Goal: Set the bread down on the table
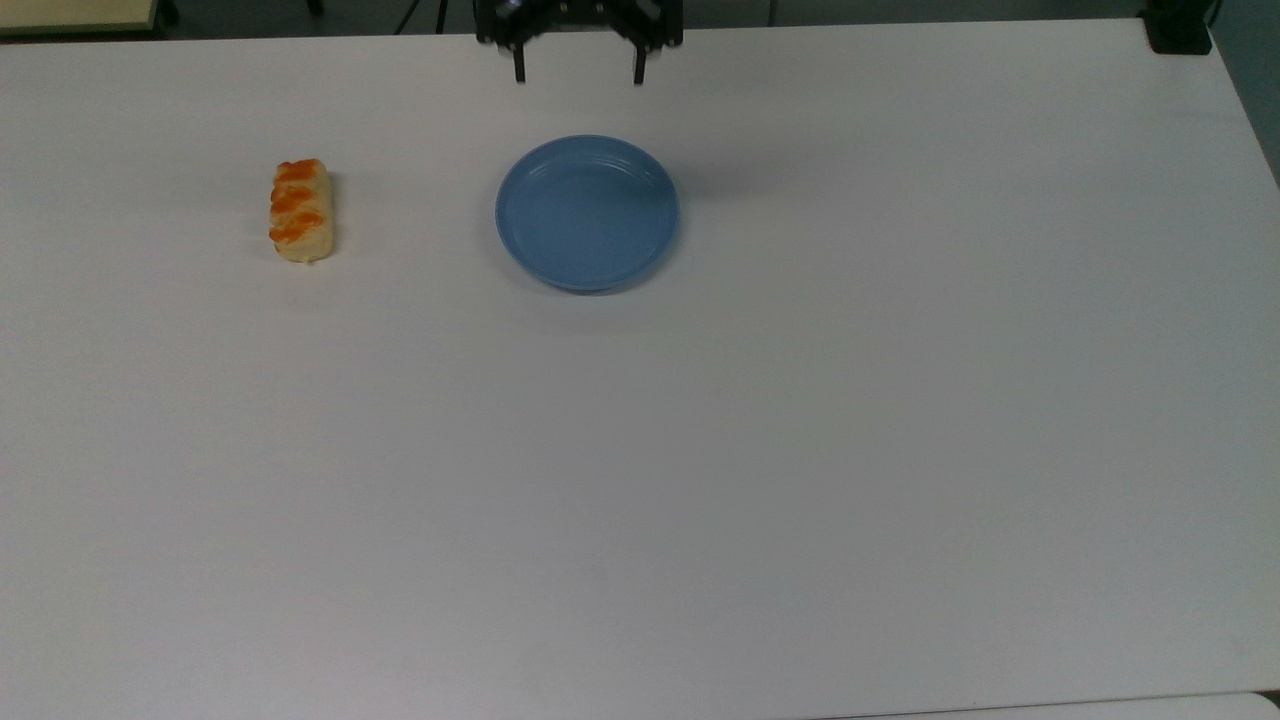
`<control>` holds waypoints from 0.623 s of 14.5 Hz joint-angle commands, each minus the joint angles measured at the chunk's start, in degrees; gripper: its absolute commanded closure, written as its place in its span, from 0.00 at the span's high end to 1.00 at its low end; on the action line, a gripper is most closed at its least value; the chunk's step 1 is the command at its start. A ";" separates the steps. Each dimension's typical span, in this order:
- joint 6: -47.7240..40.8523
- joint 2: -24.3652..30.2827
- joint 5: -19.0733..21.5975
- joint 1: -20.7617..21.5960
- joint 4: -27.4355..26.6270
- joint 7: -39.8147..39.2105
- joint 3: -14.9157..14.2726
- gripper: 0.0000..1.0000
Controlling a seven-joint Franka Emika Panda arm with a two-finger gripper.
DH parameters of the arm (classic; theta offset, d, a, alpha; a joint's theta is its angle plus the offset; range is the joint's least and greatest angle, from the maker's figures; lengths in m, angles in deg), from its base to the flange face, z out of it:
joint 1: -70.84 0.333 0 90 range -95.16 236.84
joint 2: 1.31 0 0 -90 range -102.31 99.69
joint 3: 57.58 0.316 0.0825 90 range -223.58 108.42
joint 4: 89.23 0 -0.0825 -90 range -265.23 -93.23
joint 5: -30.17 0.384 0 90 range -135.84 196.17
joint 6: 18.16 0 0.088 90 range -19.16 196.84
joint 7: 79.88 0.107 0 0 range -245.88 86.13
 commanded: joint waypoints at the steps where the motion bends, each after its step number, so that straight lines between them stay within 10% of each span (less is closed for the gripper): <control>1: -5.23 0.93 1.65 -2.10 3.37 -1.16 -1.34 1.00; 9: -5.68 1.11 1.56 -2.46 3.55 -1.25 -1.16 1.00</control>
